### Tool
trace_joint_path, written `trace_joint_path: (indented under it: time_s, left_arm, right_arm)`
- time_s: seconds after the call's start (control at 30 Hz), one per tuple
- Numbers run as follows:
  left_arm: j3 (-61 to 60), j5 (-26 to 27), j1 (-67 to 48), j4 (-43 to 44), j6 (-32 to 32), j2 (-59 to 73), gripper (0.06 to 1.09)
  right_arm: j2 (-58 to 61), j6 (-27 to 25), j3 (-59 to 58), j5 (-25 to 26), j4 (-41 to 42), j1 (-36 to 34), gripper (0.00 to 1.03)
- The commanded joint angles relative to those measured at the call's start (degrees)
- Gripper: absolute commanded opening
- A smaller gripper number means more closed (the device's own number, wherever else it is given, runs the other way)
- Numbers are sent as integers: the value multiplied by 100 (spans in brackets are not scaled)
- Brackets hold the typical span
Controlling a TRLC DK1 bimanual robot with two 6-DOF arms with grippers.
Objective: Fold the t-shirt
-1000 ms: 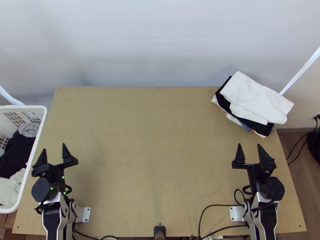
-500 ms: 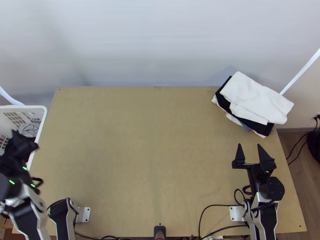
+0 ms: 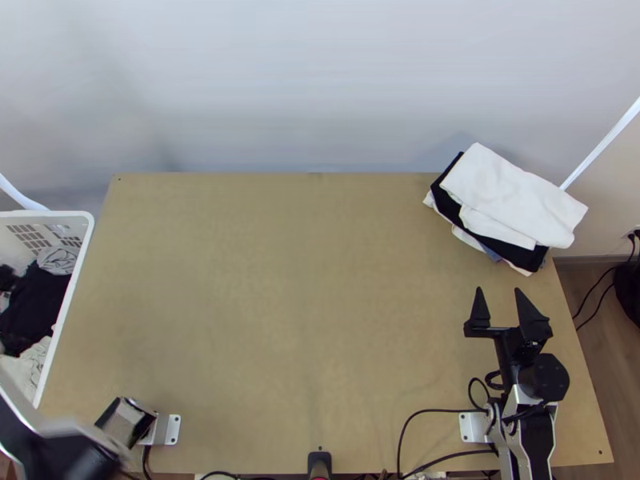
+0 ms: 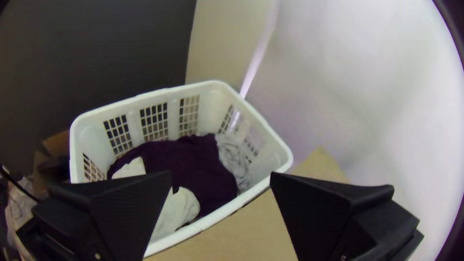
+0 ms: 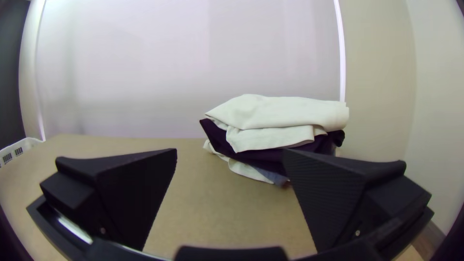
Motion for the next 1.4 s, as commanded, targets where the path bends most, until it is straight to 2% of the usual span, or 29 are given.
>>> trace_joint_path:
  time_s: [0.0, 0.1, 0.27, 0.5, 0.67, 0.87, 1.0, 1.1, 1.37]
  left_arm:
    - [760, 66, 456, -355, 36, 1186, 104]
    - [1288, 110, 720, -373, 159, 2109, 104]
    - [2254, 576, 808, -496, 651, 3647, 104]
    - [3502, 717, 544, -619, 871, 5484, 104]
    - [4680, 717, 272, -1296, 1179, 6802, 104]
    - [6113, 717, 184, -1419, 1275, 8103, 103]
    - [6825, 725, 140, -1454, 1319, 8683, 102]
    - [6956, 717, 96, -1226, 1328, 8868, 94]
    - [6956, 717, -10, -795, 1363, 9245, 94]
  right_arm:
    - [-12, 60, -34, 30, -91, 56, 98]
    - [-12, 60, -34, 30, -91, 56, 98]
    - [-12, 60, -34, 30, -91, 56, 98]
    - [-12, 60, -34, 30, -91, 56, 98]
    - [-12, 60, -34, 30, -91, 56, 98]
    - [-12, 60, -34, 30, -91, 56, 98]
    - [-12, 60, -34, 30, -91, 56, 98]
    - [-12, 60, -34, 30, -91, 56, 98]
    - [-12, 60, -34, 30, -91, 56, 98]
